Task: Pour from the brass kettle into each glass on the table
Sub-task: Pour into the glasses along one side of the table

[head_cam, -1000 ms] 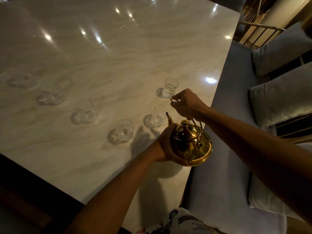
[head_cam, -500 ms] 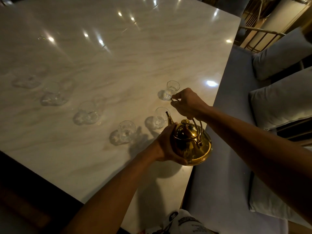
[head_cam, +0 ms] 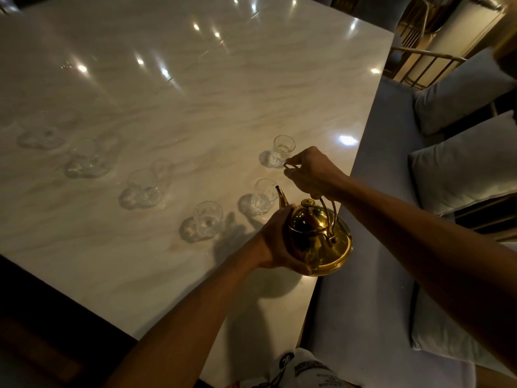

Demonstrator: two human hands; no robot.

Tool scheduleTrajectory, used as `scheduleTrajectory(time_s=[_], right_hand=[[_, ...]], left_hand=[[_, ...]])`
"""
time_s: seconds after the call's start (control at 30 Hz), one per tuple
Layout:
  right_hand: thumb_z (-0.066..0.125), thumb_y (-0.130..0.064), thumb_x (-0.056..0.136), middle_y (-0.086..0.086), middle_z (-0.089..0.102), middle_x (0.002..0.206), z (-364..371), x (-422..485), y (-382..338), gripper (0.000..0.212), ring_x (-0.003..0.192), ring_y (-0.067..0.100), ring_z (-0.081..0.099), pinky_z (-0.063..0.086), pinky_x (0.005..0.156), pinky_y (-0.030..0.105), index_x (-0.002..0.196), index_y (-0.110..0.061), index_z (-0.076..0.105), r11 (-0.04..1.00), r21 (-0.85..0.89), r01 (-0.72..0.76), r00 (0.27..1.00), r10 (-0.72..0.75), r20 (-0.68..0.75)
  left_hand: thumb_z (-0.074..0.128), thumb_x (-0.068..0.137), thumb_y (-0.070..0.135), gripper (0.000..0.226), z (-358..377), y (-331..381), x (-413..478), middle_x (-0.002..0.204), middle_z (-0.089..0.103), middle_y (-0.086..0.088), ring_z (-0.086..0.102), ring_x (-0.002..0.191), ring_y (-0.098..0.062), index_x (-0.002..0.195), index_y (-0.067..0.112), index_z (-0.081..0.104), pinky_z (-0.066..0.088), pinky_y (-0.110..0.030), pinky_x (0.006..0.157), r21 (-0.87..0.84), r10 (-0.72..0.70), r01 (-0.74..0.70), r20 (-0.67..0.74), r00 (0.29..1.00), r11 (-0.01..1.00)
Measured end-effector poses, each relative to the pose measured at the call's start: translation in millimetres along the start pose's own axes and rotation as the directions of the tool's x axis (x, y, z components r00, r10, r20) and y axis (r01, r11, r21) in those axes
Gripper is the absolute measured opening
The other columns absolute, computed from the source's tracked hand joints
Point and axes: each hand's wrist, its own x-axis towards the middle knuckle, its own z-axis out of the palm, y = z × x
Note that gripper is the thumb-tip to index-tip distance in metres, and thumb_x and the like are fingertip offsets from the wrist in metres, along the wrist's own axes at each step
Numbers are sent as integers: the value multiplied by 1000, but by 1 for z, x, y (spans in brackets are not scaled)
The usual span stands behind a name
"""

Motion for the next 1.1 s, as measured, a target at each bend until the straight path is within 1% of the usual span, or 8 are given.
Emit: scheduleTrajectory(time_s=[0.2, 0.3, 0.47, 0.6, 0.77, 0.9, 1.03, 1.1], right_hand=[[52, -11, 97, -7, 45, 60, -1, 0, 0, 37, 46, 9, 45, 36, 34, 17, 132, -2, 56, 1000, -1, 13, 1000, -13, 8], [52, -10, 96, -4, 46, 57, 0, 0, 1, 33, 44, 12, 44, 36, 35, 20, 127, 1, 59, 1000, 0, 16, 1000, -16, 9], [52, -10, 97, -1, 48, 57, 0, 1, 1, 31, 42, 13, 45, 35, 30, 17, 124, 3, 60, 1000, -2, 17, 1000, -17, 19], [52, -10, 96, 3, 50, 59, 0, 3, -1, 32, 41, 16, 46, 37, 33, 21, 123, 5, 60, 1000, -8, -2, 1000, 3, 28], [53, -10, 96, 5, 49, 58, 0, 6, -2, 29, 37, 16, 43, 35, 31, 18, 116, 9, 62, 1000, -20, -15, 1000, 15, 25], [54, -9, 96, 8, 53, 62, -1, 8, -2, 28, 37, 16, 44, 37, 32, 20, 116, 8, 62, 999, -10, -31, 999, 31, 32], [54, -10, 96, 6, 49, 58, -1, 9, -2, 28, 37, 17, 43, 36, 33, 21, 116, 8, 62, 999, 2, -46, 998, 45, 34], [54, -9, 95, 7, 49, 58, -1, 10, -2, 28, 37, 18, 43, 36, 33, 22, 115, 10, 61, 999, 2, -46, 998, 46, 35]], left_hand=[[96, 50, 52, 118, 0, 1, 1, 149, 48, 7, 48, 138, -13, 148, 33, 32, 49, -45, 112, 14, 11, -11, 1, 1000, 1000], [97, 51, 52, 118, 1, -1, 1, 150, 48, 8, 48, 138, -13, 148, 34, 32, 49, -46, 111, 25, 14, -14, -3, 1000, 1000], [98, 54, 48, 119, -1, -2, 0, 151, 46, 8, 46, 140, -13, 150, 35, 30, 48, -46, 113, 29, 12, -12, 3, 1000, 1000], [100, 56, 39, 113, -1, 0, 0, 150, 48, 6, 48, 138, -12, 148, 33, 33, 48, -43, 113, 12, 30, -31, 10, 999, 999], [97, 53, 44, 112, -2, 3, -2, 149, 49, 6, 48, 137, -11, 145, 36, 34, 48, -40, 113, -24, 41, -41, -3, 999, 999], [98, 57, 34, 109, -3, 4, -1, 150, 48, 4, 47, 137, -11, 143, 39, 32, 47, -38, 113, -26, 57, -57, -1, 998, 998], [98, 56, 36, 109, -3, 6, -2, 150, 47, 4, 47, 137, -11, 142, 41, 31, 47, -37, 113, -36, 59, -59, 1, 998, 998], [96, 54, 43, 108, -3, 8, -2, 149, 48, 5, 47, 136, -9, 141, 44, 30, 47, -35, 112, -35, 60, -60, 1, 998, 998]])
